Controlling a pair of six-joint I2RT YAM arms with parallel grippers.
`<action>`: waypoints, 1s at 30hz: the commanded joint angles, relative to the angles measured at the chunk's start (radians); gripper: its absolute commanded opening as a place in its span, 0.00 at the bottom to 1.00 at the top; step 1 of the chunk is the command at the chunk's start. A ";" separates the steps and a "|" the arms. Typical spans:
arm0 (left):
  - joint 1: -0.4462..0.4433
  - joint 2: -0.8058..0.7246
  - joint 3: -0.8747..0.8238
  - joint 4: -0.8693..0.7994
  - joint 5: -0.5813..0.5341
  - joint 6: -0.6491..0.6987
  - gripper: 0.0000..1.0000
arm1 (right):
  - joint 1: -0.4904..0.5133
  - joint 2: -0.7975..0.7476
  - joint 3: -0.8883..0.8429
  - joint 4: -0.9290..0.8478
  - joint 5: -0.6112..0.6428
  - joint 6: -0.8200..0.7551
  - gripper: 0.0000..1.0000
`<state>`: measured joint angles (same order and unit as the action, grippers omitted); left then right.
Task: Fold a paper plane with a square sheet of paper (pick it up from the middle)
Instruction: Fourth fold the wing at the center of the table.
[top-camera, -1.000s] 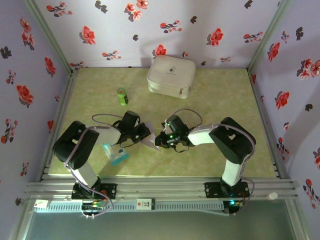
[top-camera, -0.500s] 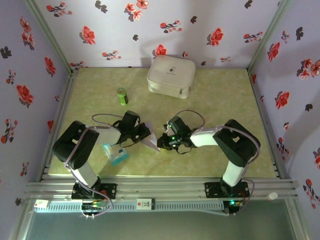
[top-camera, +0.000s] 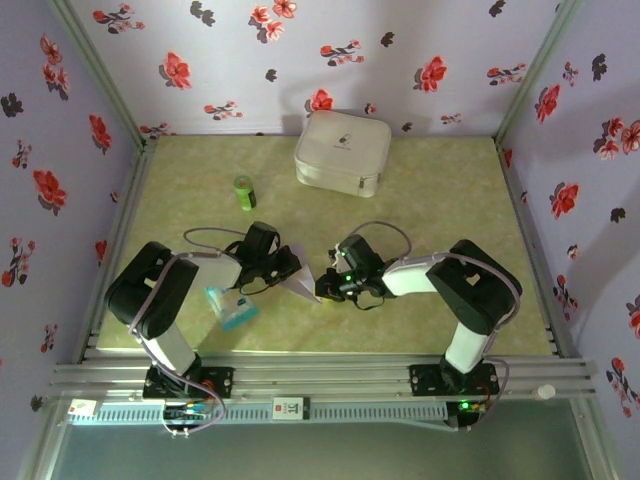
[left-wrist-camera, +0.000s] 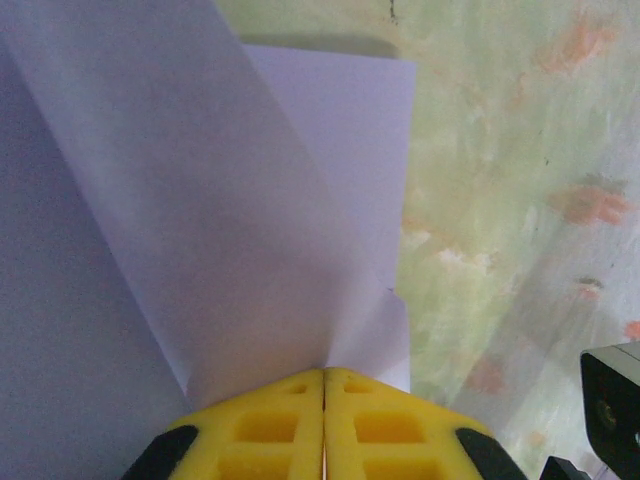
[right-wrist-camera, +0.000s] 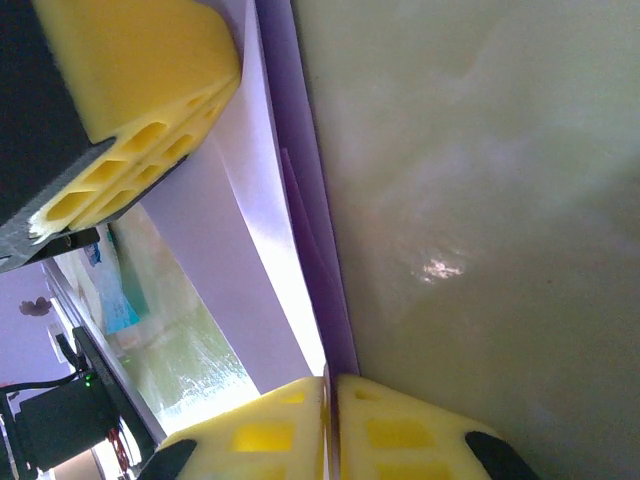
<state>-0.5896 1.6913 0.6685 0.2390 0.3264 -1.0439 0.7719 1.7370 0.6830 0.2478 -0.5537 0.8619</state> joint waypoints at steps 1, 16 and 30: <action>0.008 0.021 -0.027 -0.035 -0.019 0.009 0.08 | 0.004 -0.024 -0.015 -0.083 -0.011 0.009 0.12; 0.008 0.019 -0.030 -0.021 -0.015 0.010 0.08 | -0.031 -0.005 0.075 -0.073 -0.003 0.015 0.22; 0.008 0.018 -0.034 -0.018 -0.014 0.006 0.08 | -0.033 0.042 0.013 0.042 -0.064 0.059 0.07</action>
<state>-0.5896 1.6913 0.6590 0.2600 0.3290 -1.0439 0.7456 1.7683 0.7273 0.2417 -0.5858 0.9020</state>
